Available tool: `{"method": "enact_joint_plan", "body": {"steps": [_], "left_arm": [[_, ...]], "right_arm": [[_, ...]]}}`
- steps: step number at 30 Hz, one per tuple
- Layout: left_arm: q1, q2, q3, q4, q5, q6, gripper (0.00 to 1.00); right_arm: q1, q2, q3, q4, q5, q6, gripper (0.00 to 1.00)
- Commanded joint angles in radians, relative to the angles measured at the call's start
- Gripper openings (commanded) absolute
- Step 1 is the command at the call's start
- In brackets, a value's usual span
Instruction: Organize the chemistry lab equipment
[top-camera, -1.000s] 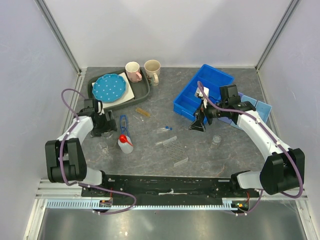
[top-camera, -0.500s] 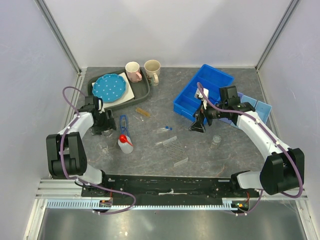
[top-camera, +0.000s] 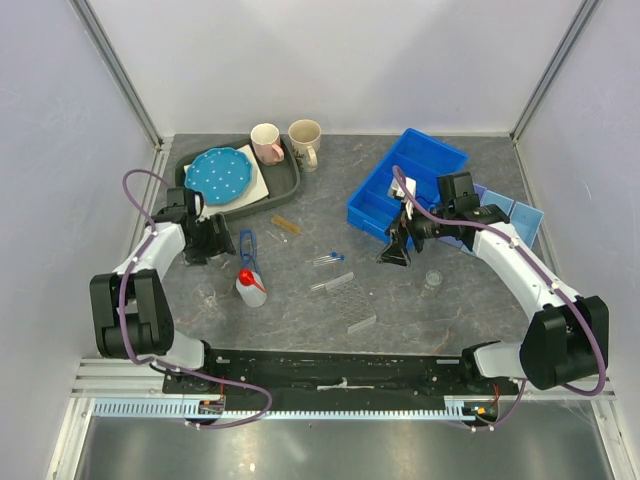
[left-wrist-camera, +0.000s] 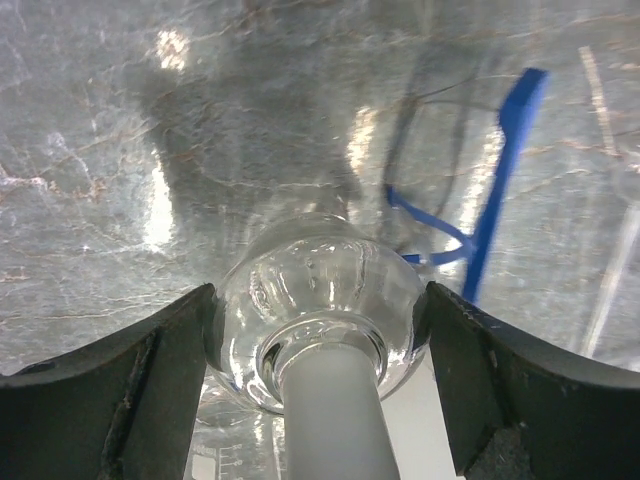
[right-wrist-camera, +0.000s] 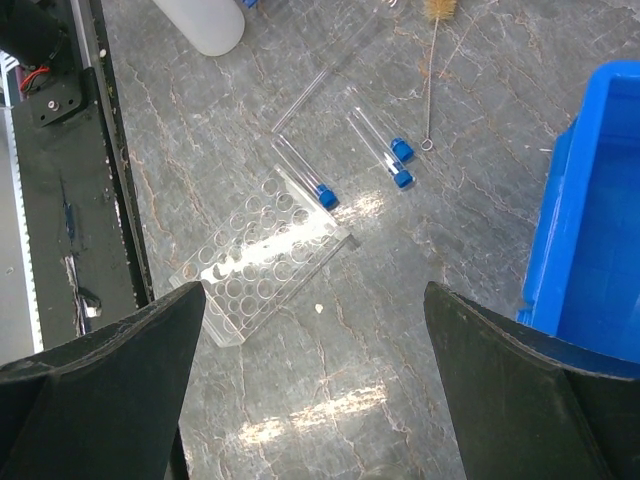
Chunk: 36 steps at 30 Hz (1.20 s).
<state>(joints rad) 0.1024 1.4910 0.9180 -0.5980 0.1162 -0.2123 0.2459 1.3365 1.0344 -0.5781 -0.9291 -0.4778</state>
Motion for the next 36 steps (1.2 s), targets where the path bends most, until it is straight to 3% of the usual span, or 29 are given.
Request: {"method": "enact_joint_plan", "body": {"steps": [1, 12, 20, 24, 28, 36], "left_arm": [[0.000, -0.067, 0.071, 0.003, 0.103, -0.018, 0.38], [-0.038, -0.098, 0.143, -0.006, 0.296, -0.035, 0.35], [-0.237, -0.084, 0.252, 0.018, 0.342, -0.130, 0.35], [-0.380, 0.010, 0.361, 0.072, 0.346, -0.189, 0.35], [-0.515, 0.159, 0.481, 0.133, 0.358, -0.237, 0.34], [-0.650, 0.513, 0.879, 0.194, 0.413, -0.320, 0.34]], "right_arm": [[0.015, 0.004, 0.036, 0.001, -0.022, -0.039, 0.98], [0.059, 0.061, 0.078, -0.025, -0.011, -0.099, 0.98], [0.056, 0.070, 0.142, -0.046, 0.039, -0.087, 0.98], [0.003, 0.050, 0.179, -0.051, 0.075, -0.070, 0.98], [-0.155, 0.050, 0.216, -0.045, 0.072, -0.010, 0.98], [-0.286, -0.013, 0.159, 0.027, 0.081, 0.074, 0.98]]}}
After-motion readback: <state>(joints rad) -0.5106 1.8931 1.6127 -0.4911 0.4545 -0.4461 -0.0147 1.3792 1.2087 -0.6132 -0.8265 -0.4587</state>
